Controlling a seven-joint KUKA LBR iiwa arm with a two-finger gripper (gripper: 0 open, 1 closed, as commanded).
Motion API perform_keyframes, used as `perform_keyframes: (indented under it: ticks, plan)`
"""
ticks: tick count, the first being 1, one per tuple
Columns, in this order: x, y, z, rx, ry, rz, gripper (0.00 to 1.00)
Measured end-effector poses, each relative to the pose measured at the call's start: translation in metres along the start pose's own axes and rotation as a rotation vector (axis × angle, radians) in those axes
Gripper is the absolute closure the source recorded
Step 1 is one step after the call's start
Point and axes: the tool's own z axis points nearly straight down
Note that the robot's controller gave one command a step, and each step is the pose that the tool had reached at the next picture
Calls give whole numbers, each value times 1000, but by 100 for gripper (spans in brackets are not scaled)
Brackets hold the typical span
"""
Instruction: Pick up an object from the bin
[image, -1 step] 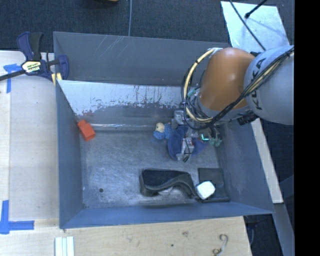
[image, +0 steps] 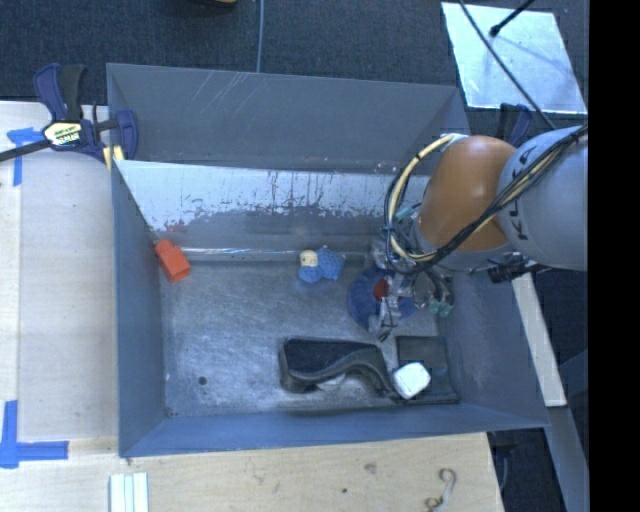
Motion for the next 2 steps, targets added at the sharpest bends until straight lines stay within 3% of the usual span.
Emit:
perform_keyframes:
  ticks: [1,2]
  plan:
    - [-4,2,-7,0,-12,-5,100]
    - [22,-21,-183,6,-8,-418,100]
